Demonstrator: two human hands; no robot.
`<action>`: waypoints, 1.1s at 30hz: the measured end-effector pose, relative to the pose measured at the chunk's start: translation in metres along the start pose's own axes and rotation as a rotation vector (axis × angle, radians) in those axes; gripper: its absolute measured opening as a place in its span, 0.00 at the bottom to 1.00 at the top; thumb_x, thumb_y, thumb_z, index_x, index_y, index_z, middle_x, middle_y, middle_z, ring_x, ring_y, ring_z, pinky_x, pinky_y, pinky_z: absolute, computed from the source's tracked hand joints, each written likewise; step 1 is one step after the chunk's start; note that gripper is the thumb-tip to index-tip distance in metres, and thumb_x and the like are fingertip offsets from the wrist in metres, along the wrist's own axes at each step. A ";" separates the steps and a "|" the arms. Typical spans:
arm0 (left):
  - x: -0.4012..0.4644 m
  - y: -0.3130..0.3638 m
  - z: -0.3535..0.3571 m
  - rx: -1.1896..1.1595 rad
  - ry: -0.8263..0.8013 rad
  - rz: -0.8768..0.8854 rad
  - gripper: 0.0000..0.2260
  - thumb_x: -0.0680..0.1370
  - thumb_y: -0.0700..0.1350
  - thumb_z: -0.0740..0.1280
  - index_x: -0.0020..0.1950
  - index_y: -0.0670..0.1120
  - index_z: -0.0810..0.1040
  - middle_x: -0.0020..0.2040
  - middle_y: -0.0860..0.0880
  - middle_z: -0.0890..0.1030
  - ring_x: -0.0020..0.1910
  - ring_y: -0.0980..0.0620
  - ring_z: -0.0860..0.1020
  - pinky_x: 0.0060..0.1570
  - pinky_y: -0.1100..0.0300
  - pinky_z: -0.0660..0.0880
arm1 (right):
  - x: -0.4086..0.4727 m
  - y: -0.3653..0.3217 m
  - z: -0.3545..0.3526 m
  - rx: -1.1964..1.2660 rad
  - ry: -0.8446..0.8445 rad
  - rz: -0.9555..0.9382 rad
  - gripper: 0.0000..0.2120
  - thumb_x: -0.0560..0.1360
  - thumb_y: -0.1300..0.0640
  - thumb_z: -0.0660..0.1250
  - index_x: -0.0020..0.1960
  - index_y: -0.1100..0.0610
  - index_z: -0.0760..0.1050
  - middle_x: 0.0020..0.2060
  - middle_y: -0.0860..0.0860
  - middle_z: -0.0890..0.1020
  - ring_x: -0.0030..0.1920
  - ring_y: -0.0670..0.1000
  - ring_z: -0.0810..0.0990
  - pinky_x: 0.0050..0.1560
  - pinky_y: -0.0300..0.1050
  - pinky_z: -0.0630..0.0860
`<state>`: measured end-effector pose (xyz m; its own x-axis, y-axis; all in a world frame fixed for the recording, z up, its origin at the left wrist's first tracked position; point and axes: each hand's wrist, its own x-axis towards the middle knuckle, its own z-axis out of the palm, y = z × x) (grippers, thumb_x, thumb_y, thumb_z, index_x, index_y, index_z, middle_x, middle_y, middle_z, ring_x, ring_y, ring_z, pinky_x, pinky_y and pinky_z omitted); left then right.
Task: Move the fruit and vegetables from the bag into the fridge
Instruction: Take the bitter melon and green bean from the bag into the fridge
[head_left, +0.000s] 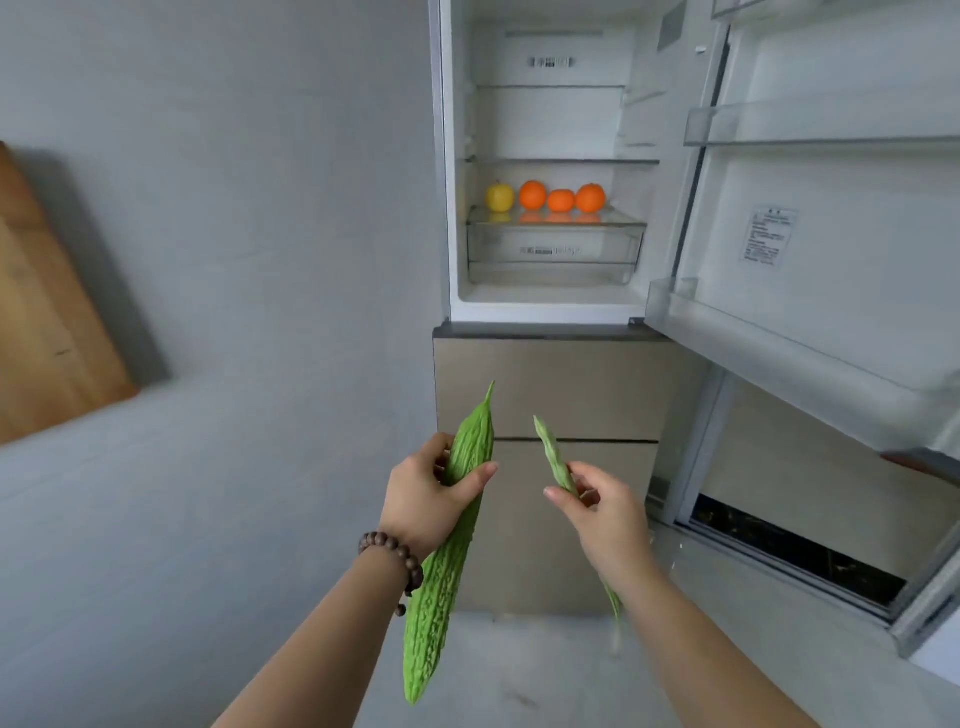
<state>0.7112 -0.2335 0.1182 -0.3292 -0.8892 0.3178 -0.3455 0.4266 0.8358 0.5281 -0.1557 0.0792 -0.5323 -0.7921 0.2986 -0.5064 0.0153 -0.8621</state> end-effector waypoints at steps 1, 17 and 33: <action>0.023 -0.004 -0.001 -0.017 0.000 0.000 0.11 0.71 0.54 0.73 0.44 0.50 0.76 0.35 0.53 0.79 0.33 0.63 0.76 0.31 0.72 0.71 | 0.022 -0.002 0.008 -0.007 0.003 -0.006 0.10 0.70 0.53 0.73 0.50 0.52 0.80 0.35 0.49 0.79 0.35 0.50 0.75 0.35 0.36 0.69; 0.303 -0.019 0.059 -0.128 0.011 0.076 0.10 0.71 0.54 0.73 0.40 0.50 0.76 0.31 0.53 0.77 0.30 0.59 0.75 0.32 0.62 0.76 | 0.294 0.009 0.041 -0.033 0.055 -0.133 0.12 0.71 0.52 0.71 0.54 0.49 0.79 0.41 0.47 0.80 0.43 0.47 0.77 0.41 0.36 0.71; 0.479 0.000 0.086 0.025 0.202 0.134 0.14 0.68 0.58 0.72 0.42 0.49 0.76 0.32 0.49 0.78 0.28 0.59 0.74 0.28 0.68 0.71 | 0.548 0.028 0.042 0.488 0.041 0.262 0.08 0.75 0.51 0.67 0.41 0.55 0.76 0.36 0.52 0.78 0.38 0.53 0.76 0.47 0.54 0.77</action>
<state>0.4778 -0.6453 0.2320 -0.1919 -0.8381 0.5106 -0.3328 0.5450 0.7695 0.2508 -0.6152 0.2012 -0.6291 -0.7753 0.0559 0.0146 -0.0838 -0.9964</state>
